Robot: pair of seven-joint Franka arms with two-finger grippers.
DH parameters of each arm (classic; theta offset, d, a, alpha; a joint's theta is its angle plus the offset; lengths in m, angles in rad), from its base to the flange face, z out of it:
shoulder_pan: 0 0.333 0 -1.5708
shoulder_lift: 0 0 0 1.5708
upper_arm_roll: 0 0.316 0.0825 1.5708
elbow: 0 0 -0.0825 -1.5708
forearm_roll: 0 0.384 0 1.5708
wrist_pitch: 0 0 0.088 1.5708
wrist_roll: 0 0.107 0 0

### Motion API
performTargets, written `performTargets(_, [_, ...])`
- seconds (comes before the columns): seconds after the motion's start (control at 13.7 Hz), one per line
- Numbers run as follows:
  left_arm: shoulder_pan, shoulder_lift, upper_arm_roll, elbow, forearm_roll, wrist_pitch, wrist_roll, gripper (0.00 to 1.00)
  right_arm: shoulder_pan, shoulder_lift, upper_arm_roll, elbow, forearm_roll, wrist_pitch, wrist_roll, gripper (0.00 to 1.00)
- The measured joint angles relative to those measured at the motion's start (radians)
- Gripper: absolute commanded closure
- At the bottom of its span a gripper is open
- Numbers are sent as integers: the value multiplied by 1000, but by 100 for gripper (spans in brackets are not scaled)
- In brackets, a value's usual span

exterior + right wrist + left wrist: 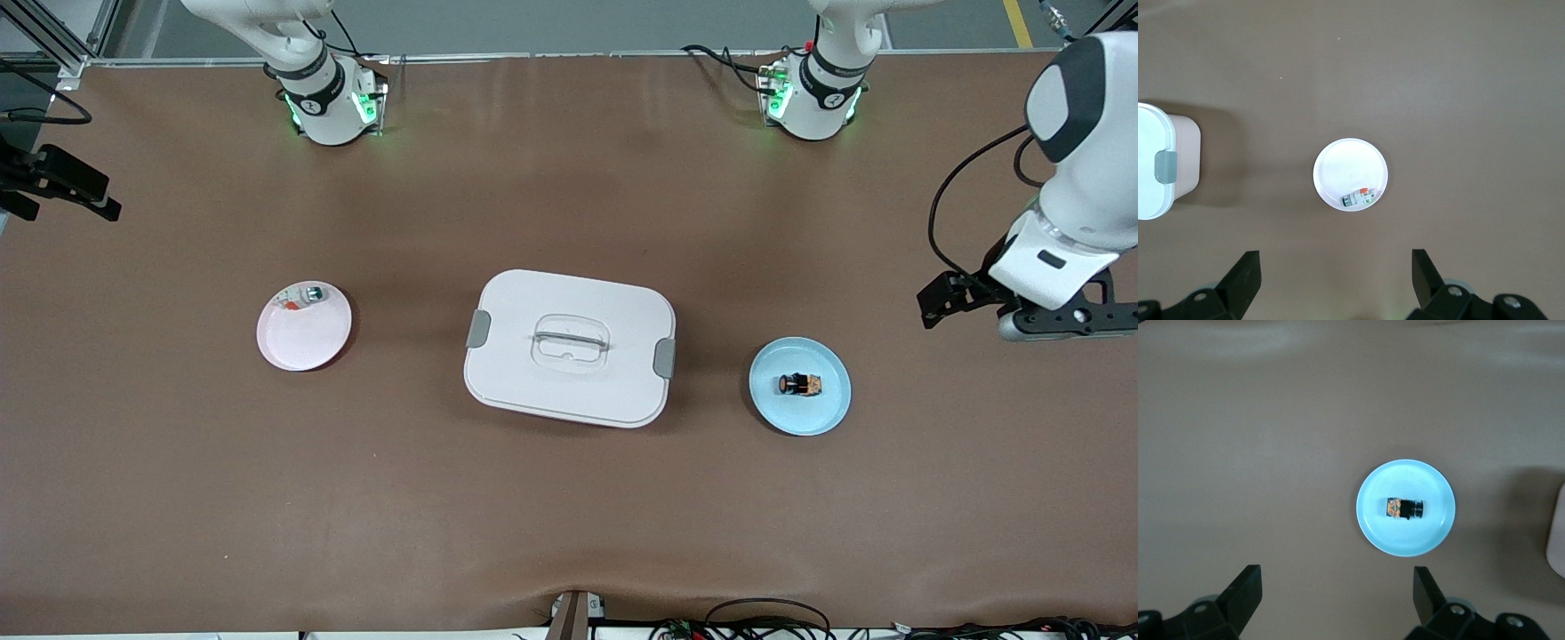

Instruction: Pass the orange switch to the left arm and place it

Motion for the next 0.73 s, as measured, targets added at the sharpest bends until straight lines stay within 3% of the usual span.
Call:
performTargets(0.37, [-13,-34,32,105,-34,-166,47,0,0,0,-1,0,0,0,1,0])
performTargets(0.59, [-141,-47,157,129,-34,-197,47,0,0,0,-4,0,0,0,1,0])
performTargets(0.73, [-179,-51,194,136,-34,-200,47,0,0,0,-5,0,0,0,1,0])
